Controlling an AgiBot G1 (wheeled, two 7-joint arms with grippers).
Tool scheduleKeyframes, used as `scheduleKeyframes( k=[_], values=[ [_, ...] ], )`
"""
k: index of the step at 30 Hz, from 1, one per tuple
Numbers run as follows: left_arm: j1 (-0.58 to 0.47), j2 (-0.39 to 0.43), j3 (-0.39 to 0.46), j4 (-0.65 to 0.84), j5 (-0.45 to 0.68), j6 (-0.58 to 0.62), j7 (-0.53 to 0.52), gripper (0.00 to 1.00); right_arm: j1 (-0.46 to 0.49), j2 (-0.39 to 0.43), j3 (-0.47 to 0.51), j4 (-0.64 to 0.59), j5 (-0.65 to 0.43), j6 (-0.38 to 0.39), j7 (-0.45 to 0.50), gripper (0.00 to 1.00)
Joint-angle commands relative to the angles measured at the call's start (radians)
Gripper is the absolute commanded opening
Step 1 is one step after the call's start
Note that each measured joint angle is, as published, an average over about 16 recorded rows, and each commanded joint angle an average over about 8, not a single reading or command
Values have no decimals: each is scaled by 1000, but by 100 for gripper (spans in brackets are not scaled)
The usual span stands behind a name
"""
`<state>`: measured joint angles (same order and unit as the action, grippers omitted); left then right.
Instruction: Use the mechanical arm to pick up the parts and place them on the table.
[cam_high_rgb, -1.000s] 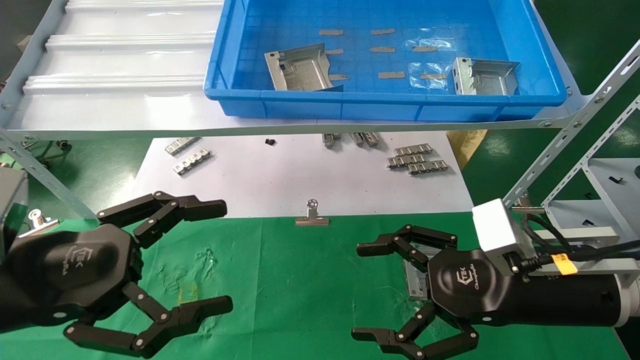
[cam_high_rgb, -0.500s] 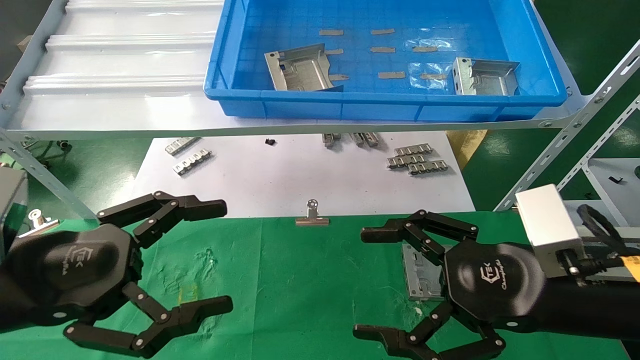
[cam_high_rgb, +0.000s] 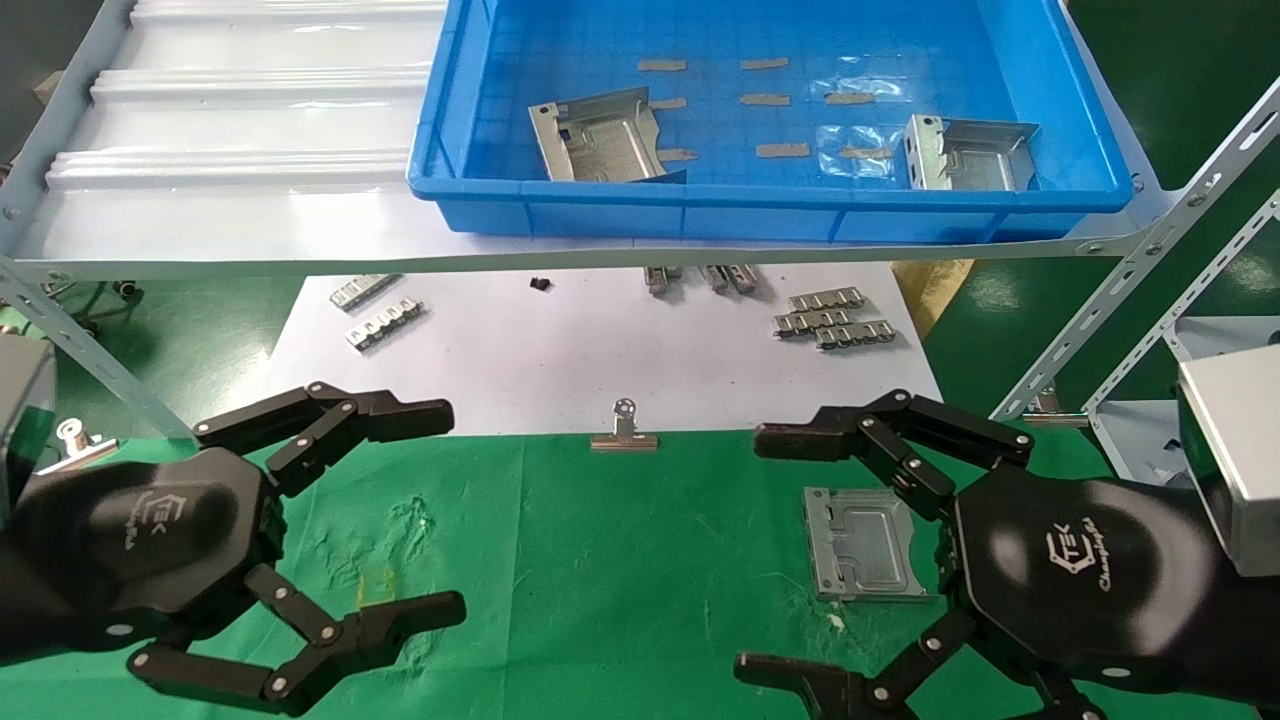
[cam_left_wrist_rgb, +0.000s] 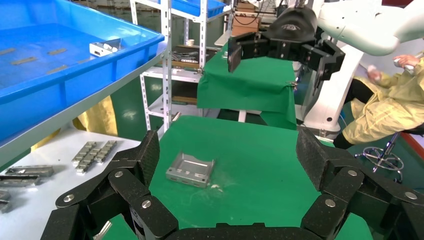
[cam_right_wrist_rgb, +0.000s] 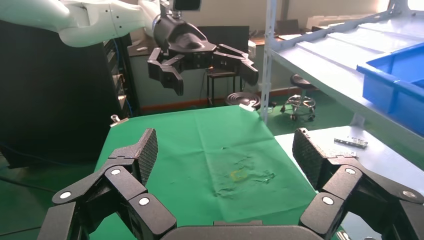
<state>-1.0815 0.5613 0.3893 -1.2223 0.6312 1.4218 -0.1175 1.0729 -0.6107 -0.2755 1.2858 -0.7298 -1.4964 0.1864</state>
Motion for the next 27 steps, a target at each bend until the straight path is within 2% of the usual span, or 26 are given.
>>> scheduleKeyframes(
  k=[1, 27],
  values=[
    [0, 0, 0, 0, 0, 0, 0, 100, -15, 4, 26, 17, 1, 1, 9, 100],
    [0, 0, 0, 0, 0, 0, 0, 100, 0, 0, -2, -1, -1, 1, 1, 100]
  ],
)
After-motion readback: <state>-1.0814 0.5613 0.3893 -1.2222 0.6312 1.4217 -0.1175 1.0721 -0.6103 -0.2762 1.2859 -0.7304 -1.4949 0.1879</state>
